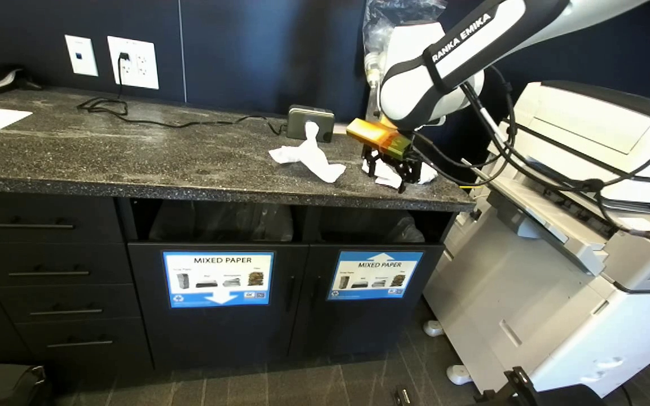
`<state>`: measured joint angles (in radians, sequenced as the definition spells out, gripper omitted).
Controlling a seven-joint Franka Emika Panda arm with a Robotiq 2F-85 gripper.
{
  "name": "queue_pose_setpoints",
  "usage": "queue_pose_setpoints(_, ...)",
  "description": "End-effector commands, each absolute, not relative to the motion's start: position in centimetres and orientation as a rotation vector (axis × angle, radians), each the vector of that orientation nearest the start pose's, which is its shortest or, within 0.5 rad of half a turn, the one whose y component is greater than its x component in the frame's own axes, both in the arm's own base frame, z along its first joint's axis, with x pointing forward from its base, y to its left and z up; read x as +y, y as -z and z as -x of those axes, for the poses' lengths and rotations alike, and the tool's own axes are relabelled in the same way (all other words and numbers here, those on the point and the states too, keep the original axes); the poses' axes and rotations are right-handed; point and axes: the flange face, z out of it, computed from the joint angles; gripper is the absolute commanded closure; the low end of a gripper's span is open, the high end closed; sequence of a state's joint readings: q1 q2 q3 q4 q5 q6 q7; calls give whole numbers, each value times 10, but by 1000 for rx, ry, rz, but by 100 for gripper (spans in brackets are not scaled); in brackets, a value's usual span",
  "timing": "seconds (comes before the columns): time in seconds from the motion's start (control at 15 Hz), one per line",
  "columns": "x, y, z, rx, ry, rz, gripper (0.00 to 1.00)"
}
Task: Put the tissue in the trash can.
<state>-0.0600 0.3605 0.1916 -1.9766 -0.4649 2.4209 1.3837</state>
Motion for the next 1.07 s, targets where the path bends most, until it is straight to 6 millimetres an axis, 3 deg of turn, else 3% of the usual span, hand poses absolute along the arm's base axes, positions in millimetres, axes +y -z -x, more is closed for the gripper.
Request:
queue_pose_setpoints(0.0, 69, -305, -672, 1563, 449, 2795, 0)
queue_pose_setpoints(0.33, 56, -339, -713, 1677, 510, 2696, 0)
queue_pose_setpoints(0.6, 30, -353, -733, 1818, 522, 2659, 0)
queue_pose_setpoints(0.8, 16, -342, -740, 1834, 446, 2652, 0)
queue_pose_setpoints(1.0, 27, -323, -744, 1662, 266, 2679, 0)
